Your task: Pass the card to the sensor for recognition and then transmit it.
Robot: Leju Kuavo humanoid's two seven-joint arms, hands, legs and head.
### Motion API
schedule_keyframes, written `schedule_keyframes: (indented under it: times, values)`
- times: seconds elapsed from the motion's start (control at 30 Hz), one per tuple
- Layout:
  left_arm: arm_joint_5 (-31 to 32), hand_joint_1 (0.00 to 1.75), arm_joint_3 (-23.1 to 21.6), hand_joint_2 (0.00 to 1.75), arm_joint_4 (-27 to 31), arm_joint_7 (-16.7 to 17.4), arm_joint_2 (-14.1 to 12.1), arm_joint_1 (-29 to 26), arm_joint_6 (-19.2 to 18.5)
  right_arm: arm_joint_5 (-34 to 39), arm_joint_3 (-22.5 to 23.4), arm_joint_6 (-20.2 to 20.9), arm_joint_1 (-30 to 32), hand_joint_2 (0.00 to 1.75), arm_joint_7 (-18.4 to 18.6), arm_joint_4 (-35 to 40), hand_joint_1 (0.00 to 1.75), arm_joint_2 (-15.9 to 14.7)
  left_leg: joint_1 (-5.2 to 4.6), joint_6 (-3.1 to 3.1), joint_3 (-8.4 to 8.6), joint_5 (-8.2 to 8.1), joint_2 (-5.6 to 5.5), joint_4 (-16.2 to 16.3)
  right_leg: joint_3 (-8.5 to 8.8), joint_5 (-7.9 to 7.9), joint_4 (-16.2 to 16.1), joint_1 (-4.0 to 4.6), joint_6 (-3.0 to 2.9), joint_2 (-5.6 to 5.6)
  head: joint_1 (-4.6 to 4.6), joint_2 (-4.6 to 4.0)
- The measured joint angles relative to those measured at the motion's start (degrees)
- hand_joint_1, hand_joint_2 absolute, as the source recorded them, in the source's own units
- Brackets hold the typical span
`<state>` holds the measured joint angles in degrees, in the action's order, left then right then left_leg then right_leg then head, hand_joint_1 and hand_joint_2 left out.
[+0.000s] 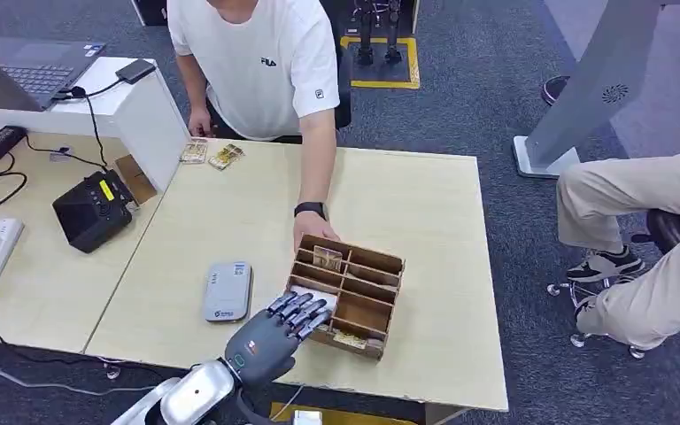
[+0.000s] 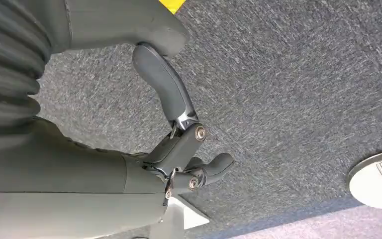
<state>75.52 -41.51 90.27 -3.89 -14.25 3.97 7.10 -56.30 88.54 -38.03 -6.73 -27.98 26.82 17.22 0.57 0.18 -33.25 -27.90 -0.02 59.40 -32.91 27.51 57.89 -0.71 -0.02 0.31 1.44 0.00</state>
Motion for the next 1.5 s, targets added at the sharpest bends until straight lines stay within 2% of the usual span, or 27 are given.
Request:
schedule_keyframes:
  times: [0.07,0.17,0.47,0.57,0.67,0.87,1.13,1.5]
  values:
    - [0.0,0.21,-0.3,1.75,-0.3,0.0,0.3,0.2,0.0,-0.1,0.0,0.0,0.0,1.75,0.0,0.0,0.00,0.0,0.00,0.00,0.00,0.00,0.00,0.0,0.00,0.00,0.0,0.00,0.00,0.00,0.00,0.00]
    - [-0.2,0.12,-0.7,1.75,-0.8,0.0,0.7,0.4,0.0,-0.1,0.0,0.0,0.0,1.75,0.0,-0.1,0.00,0.0,0.00,0.00,0.00,0.00,0.00,0.0,0.00,0.00,0.0,0.00,0.00,0.00,0.00,0.00]
    - [-0.4,0.12,-1.2,1.75,-1.4,0.0,1.3,0.6,0.0,-0.9,0.0,0.0,0.0,1.75,0.0,-0.3,0.00,0.0,0.00,0.00,0.00,0.00,0.00,0.0,0.00,0.00,0.0,0.00,0.00,0.00,0.00,0.00]
    - [-0.5,0.00,-1.3,1.75,-1.5,0.0,1.4,0.7,0.1,-0.9,0.0,0.0,0.0,1.75,0.0,-0.4,0.00,0.0,0.00,0.00,0.00,0.00,0.00,0.0,0.00,0.00,0.0,0.00,0.00,0.00,-0.02,0.00]
    - [-0.5,0.00,-1.3,1.75,-1.6,0.2,1.8,0.8,0.6,-1.0,0.0,0.0,0.0,1.75,-0.1,-0.5,0.00,0.0,0.00,0.00,0.00,0.00,0.00,0.0,0.00,0.00,0.0,0.00,0.00,0.00,0.00,0.00]
    - [2.2,0.00,-1.3,1.75,-1.6,3.0,4.6,1.2,5.9,-1.4,0.0,0.0,-0.1,1.75,-0.1,-0.9,0.00,0.0,-0.01,0.00,-0.01,0.00,-0.01,0.0,0.01,0.00,0.0,-0.01,0.00,-0.01,-0.02,0.00]
    - [3.4,0.00,-1.3,1.75,-1.6,3.6,7.5,1.8,6.8,-2.1,0.0,0.0,-0.2,1.75,-0.1,-1.3,0.00,-0.1,0.00,0.00,0.00,0.00,-0.01,0.0,0.01,-0.01,0.0,-0.01,0.00,-0.01,0.00,0.00]
    - [3.8,0.00,-1.3,1.75,-2.9,3.6,9.1,2.0,7.3,-3.0,0.0,0.0,-0.2,1.75,-0.1,-1.9,0.00,-0.2,-0.01,0.00,0.00,0.00,0.00,0.0,0.01,0.00,0.0,0.00,0.00,-0.01,0.00,0.00]
